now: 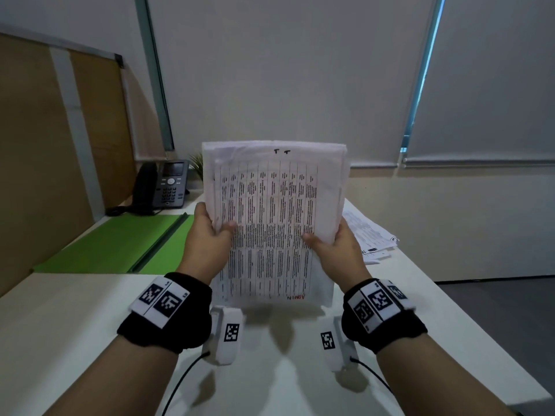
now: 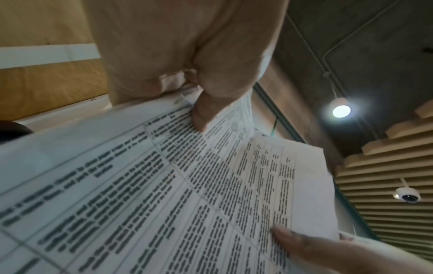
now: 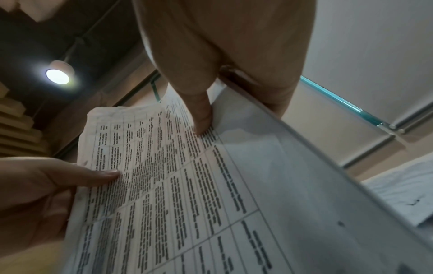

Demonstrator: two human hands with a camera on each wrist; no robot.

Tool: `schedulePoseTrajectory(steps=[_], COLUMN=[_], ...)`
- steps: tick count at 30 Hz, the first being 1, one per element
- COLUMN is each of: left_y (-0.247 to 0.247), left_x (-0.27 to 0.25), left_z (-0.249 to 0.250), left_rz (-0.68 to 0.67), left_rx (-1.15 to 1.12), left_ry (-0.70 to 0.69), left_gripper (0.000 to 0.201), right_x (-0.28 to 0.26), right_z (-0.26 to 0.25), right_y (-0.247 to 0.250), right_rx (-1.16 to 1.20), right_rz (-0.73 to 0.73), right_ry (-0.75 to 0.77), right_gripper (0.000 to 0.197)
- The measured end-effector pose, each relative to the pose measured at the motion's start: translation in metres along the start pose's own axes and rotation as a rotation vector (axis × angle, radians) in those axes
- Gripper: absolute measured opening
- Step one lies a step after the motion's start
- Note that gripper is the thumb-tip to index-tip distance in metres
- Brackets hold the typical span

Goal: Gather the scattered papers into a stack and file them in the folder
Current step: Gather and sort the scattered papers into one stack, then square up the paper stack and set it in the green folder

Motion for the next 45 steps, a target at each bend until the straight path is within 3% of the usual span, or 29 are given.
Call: schedulePoseTrajectory(steps=[7,15,19,22,24,26,29,31,33,35,40,45], left_y=[-0.035,-0.045,-0.045,-0.045,-0.044,-0.051,-0.064,-0.067,-0.066,-0.065,-0.066,-0.066], left_x=[0.018,0.045,0.063,0.069,0.067,0.058,0.035,0.02,0.012,0.009,0.012,0.028], left_z=[-0.045,-0.053,-0.049,-0.051,-0.063,-0.074,-0.074,-0.081,-0.087,-0.088,-0.106,-0.124], left_rz=[-0.15,-0.265,-0.253,-0.237,-0.25,-0.371,-0.558,-0.606,-0.582,-0.51,-0.386,-0.275], left_rx=[0.015,0.283,0.138,-0.015,-0.099,-0.163,-0.186,-0.046,0.115,0.164,0.126,0.042], left_ry=[0.141,0.138,0.261,0.422,0.588,0.715,0.799,0.764,0.703,0.696,0.733,0.76], left_gripper=[0.035,0.032,0.037,0.049,0.074,0.095,0.058,0.058,0.066,0.062,0.053,0.048], right_x=[0.034,0.074,0.096,0.107,0.112,0.113,0.106,0.099,0.09,0.083,0.095,0.156], right_z=[0.034,0.051,0.053,0.05,0.047,0.046,0.054,0.064,0.075,0.085,0.102,0.094], right_y=[0.0,-0.009,-0.013,-0.013,-0.012,-0.011,-0.009,-0.008,-0.007,-0.007,0.009,0.074], right_rx=[-0.122,-0.08,-0.022,-0.002,0.003,-0.008,-0.076,-0.137,-0.195,-0.254,-0.337,-0.542], right_rz=[-0.116,-0.115,-0.105,-0.116,-0.138,-0.174,-0.227,-0.248,-0.253,-0.26,-0.249,0.051], right_ry=[-0.149,-0.305,-0.413,-0.476,-0.514,-0.54,-0.627,-0.669,-0.714,-0.744,-0.747,-0.494], right_gripper=[0.06,0.043,0.045,0.049,0.051,0.054,0.059,0.064,0.077,0.078,0.05,0.019])
Point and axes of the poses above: each hand's wrist, its own x-axis towards the middle knuckle, its own y-axis out of the back of the hand, z = x × y, the point moved 7 cm from there along x, towards the middle knuckle, and after that the axes turned 15 degrees about x, right-handed, at the moved point
